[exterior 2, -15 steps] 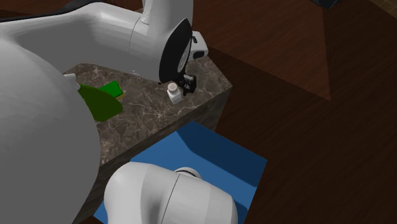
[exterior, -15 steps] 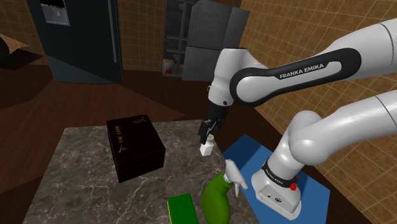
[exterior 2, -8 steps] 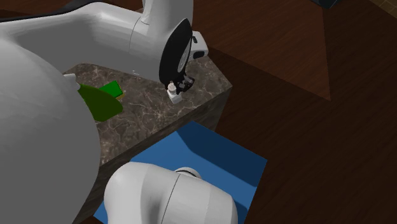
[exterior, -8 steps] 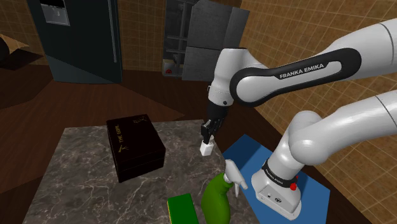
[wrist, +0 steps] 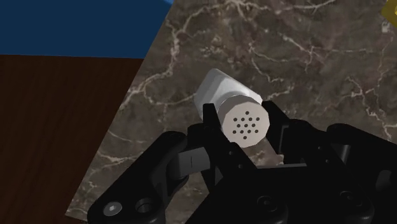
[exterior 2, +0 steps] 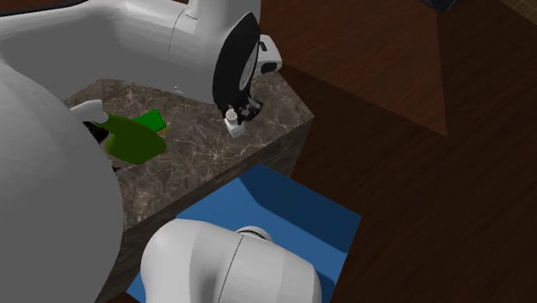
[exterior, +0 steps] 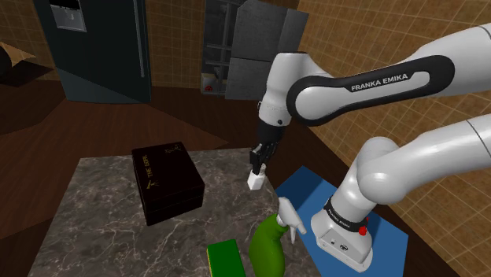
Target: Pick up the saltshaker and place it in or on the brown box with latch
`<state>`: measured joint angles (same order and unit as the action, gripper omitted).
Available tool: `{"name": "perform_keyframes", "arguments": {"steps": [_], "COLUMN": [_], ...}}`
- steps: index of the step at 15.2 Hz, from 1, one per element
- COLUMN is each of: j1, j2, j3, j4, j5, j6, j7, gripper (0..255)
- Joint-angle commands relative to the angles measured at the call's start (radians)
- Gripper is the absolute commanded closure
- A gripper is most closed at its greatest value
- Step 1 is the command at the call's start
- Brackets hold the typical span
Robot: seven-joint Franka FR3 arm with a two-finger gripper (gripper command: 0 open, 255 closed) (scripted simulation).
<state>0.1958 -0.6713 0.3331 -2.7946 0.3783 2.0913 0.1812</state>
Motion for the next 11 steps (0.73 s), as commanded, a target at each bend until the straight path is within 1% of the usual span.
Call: {"name": "perform_keyframes", "arguments": {"steps": [1, 11], "j1": [-0.002, -0.012], "j2": [-0.017, -0.073], "j3": [-0.007, -0.038], "j4": [0.018, 0.120], "j5": [-0.007, -0.042], "j6": [-0.035, -0.192], "j7": [0.005, 0.025], "gripper": [255, 255]}}
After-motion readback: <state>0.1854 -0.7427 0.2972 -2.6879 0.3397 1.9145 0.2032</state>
